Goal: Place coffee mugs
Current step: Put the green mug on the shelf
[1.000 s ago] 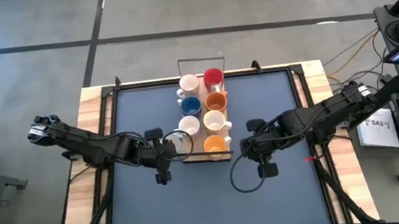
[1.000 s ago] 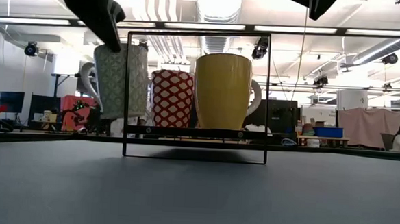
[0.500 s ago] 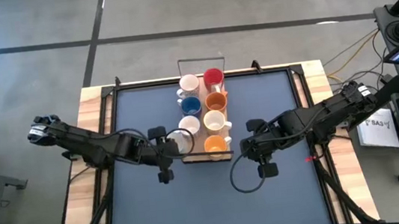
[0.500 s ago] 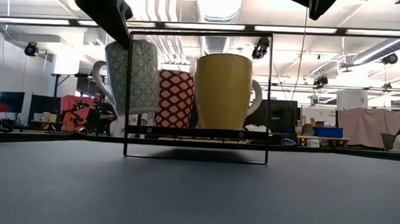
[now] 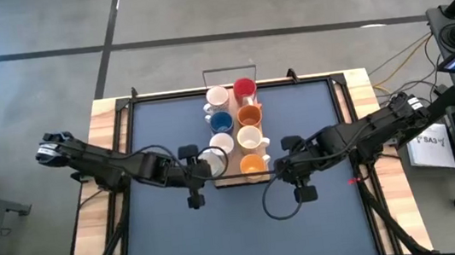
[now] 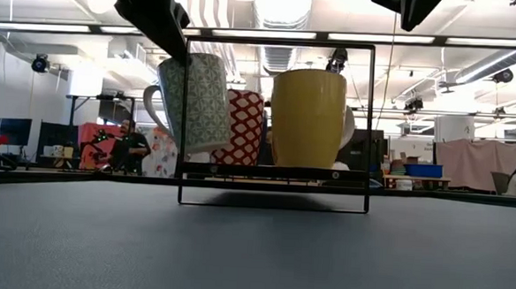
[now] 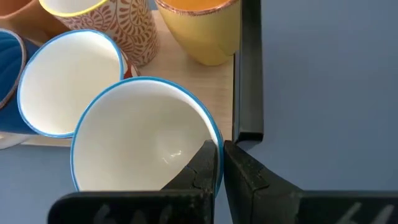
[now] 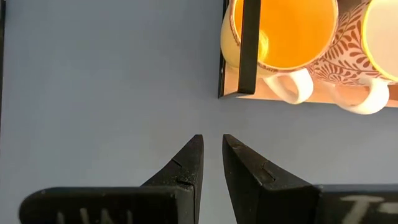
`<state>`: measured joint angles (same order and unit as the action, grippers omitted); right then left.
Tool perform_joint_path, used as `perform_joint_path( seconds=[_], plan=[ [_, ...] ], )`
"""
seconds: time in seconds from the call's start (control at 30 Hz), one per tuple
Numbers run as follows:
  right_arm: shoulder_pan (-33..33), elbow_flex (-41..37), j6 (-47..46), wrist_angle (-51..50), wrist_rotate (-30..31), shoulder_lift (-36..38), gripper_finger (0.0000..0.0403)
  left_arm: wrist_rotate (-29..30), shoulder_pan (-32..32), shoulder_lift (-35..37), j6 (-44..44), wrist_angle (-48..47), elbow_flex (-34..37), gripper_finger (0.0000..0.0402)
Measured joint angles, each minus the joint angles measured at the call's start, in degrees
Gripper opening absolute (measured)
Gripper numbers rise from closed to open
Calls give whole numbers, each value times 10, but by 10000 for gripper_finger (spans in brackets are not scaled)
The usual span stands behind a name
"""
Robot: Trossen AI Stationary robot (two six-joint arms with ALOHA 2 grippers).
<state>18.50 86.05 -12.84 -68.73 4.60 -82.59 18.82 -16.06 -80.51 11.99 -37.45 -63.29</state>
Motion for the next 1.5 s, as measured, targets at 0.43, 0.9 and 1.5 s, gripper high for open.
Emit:
perform_joint_path(
  seconds=[0.43, 0.9, 1.5],
  plan=[
    [0, -35, 0, 0, 0, 0, 50, -47, 28, -3, -46, 8, -4, 0],
    [0, -37, 4, 2, 0, 0, 50, -62, 29, -3, -58, 33, -4, 0],
    [0, -37, 4, 4, 0, 0, 50, -79, 42, -35, 28, 88, -15, 0]
  ],
)
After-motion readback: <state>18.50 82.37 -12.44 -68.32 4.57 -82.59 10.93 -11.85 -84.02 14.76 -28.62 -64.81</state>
